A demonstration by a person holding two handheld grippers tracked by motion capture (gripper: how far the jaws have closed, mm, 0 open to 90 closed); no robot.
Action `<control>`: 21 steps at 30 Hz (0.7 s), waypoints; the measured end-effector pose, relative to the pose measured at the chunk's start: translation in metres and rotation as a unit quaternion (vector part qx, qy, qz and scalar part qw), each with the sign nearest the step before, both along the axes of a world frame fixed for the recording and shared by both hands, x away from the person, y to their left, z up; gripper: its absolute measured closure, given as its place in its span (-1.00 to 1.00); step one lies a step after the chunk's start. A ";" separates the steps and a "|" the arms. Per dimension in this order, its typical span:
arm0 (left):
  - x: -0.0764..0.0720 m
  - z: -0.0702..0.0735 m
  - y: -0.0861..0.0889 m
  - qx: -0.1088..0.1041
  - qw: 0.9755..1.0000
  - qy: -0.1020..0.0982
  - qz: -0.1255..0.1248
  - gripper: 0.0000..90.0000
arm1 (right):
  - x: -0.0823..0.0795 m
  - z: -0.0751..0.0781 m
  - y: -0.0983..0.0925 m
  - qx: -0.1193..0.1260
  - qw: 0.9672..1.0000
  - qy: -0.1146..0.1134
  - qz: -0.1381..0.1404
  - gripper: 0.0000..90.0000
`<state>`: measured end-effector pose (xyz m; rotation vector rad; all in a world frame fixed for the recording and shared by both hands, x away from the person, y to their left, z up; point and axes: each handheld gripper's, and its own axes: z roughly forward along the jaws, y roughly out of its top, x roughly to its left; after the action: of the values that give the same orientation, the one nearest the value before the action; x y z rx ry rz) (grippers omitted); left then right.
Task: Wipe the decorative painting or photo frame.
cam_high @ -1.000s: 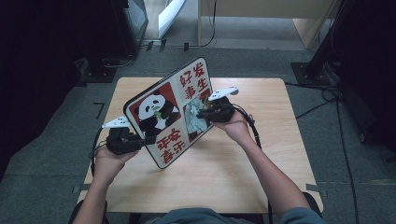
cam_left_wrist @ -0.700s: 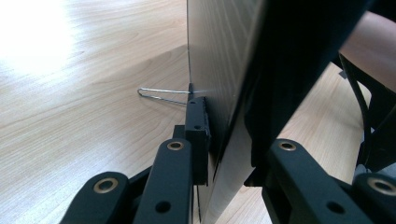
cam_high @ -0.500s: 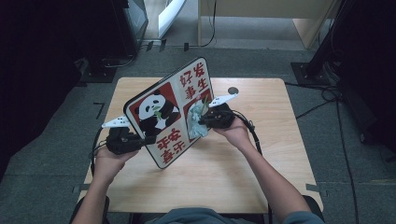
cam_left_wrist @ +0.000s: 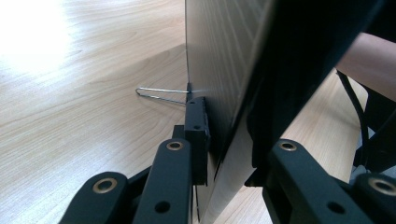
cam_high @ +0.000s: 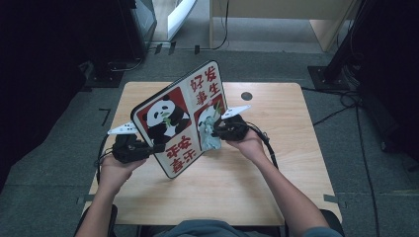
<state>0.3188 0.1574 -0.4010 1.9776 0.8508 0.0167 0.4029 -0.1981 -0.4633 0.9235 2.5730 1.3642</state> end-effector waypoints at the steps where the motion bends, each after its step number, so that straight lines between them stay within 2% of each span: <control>1: 0.000 0.000 0.000 0.000 1.000 0.000 0.000 0.73 | 0.000 0.000 0.000 0.000 1.000 0.000 0.000 0.84; 9: 0.001 0.000 0.000 -0.003 1.000 0.003 0.000 0.73 | -0.002 -0.010 0.000 -0.006 1.000 0.013 -0.005 0.84; 13: 0.001 0.000 0.000 -0.003 1.000 0.003 -0.001 0.73 | -0.001 -0.010 0.000 -0.012 1.000 0.013 -0.002 0.85; 18: 0.001 0.000 0.000 -0.002 1.000 0.002 0.001 0.73 | 0.000 -0.009 -0.001 -0.008 0.999 0.033 -0.003 0.86; 21: 0.002 0.000 0.000 -0.003 1.000 0.001 0.002 0.74 | 0.000 -0.006 -0.001 -0.011 0.999 0.034 -0.003 0.86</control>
<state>0.3203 0.1575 -0.4010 1.9704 0.8560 0.0148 0.4027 -0.1993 -0.4691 0.9912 2.6255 1.3238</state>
